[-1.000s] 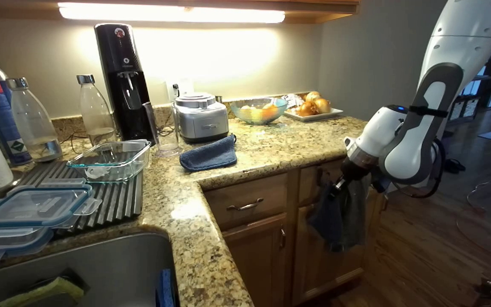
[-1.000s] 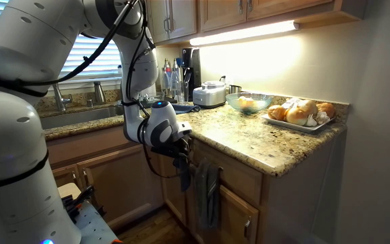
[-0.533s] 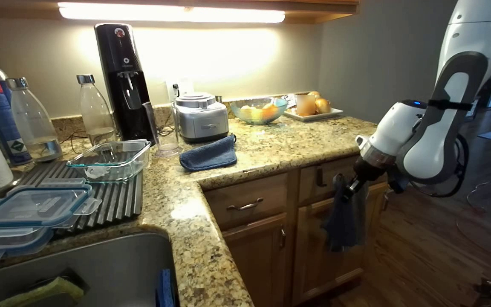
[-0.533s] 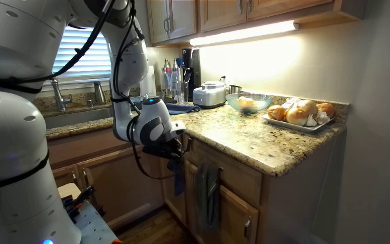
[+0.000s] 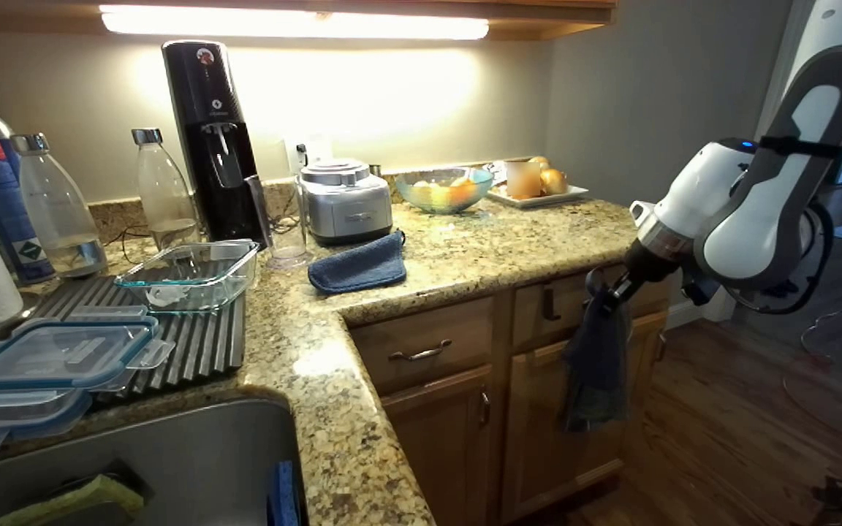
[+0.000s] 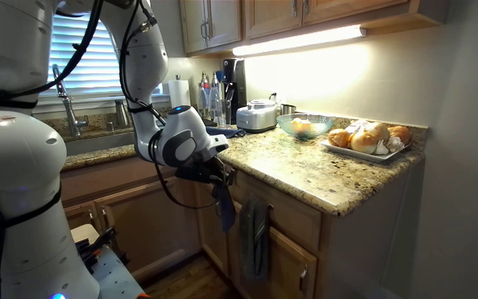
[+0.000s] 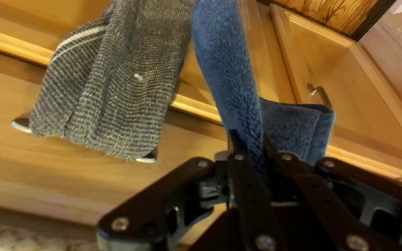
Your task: Take the left blue towel from the hanger and put it on the counter top
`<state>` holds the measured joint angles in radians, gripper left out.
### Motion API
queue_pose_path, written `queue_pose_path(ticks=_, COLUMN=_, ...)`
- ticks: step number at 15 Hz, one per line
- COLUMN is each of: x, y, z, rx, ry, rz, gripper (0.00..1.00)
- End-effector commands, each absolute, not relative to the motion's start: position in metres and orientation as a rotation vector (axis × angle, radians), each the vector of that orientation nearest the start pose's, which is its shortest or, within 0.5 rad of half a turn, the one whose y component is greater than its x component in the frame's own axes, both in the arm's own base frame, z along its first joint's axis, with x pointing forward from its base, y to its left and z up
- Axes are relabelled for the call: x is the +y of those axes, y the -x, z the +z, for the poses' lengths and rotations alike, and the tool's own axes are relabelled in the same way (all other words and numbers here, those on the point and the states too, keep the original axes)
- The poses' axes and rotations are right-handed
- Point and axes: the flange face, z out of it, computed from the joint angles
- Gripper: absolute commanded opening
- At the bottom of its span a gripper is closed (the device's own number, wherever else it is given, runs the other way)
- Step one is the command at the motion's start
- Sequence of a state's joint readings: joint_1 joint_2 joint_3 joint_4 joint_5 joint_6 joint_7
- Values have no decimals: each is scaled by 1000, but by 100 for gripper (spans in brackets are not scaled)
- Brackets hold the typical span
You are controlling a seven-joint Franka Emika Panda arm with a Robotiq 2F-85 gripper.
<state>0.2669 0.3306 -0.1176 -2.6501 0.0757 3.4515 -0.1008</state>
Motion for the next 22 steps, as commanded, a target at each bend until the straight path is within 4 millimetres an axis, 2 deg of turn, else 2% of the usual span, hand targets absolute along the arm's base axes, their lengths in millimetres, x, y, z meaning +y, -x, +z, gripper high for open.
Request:
queue_pose_path(ticks=1, x=44, y=-444, z=222, rx=-272, ry=3086, rz=-834, gripper=8)
queue_pose_path(ticks=7, x=25, y=-473, z=257, rx=-210, ry=3120, rz=-1032, gripper=8)
queue_pose_path(ticks=9, x=25, y=-490, z=275, rx=-207, ry=3108, rz=-1109, gripper=8)
queue_pose_path(ticks=15, x=36, y=-522, z=303, rx=-197, ry=3056, rz=-1248, gripper=8)
queue_pose_path(ticks=16, x=35, y=-534, z=313, rx=-199, ry=3053, rz=-1297, gripper=8)
queue_pose_path(ticks=20, x=34, y=-564, z=327, rx=-167, ry=3038, rz=-1399, gripper=8)
queue_pose_path(ticks=22, x=33, y=-575, z=323, rx=-161, ry=3047, rz=-1414, gripper=8)
